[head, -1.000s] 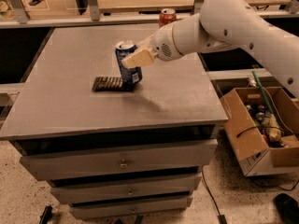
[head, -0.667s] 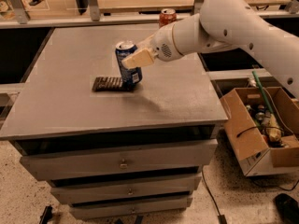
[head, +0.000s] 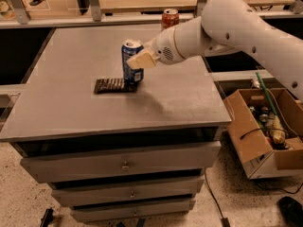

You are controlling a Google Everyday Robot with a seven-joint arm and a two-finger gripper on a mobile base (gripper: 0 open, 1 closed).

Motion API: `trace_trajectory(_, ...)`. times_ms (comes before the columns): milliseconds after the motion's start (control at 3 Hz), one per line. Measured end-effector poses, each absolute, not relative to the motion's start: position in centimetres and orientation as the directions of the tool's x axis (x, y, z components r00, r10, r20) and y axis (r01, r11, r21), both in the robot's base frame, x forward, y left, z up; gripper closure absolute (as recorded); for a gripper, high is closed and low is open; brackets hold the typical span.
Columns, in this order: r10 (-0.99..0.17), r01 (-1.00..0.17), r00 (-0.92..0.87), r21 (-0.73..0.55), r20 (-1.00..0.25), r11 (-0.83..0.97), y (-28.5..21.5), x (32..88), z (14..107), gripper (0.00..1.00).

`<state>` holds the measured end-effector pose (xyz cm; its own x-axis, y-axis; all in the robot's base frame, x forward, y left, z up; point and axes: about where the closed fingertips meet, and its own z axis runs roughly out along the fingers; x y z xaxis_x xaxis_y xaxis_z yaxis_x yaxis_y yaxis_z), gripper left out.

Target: Move pepsi can near rxbar chocolate

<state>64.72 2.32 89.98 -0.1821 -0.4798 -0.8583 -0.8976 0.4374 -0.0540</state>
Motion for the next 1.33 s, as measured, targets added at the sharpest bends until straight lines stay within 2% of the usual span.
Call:
trace_trajectory(333, -0.487, -0.892, -0.187, -0.060, -0.853, 0.447, 1.5, 64.5, 89.9, 0.00)
trace_trajectory(1333, -0.457, -0.854, -0.187, -0.085, -0.869, 0.513, -0.7, 64.8, 91.6, 0.00)
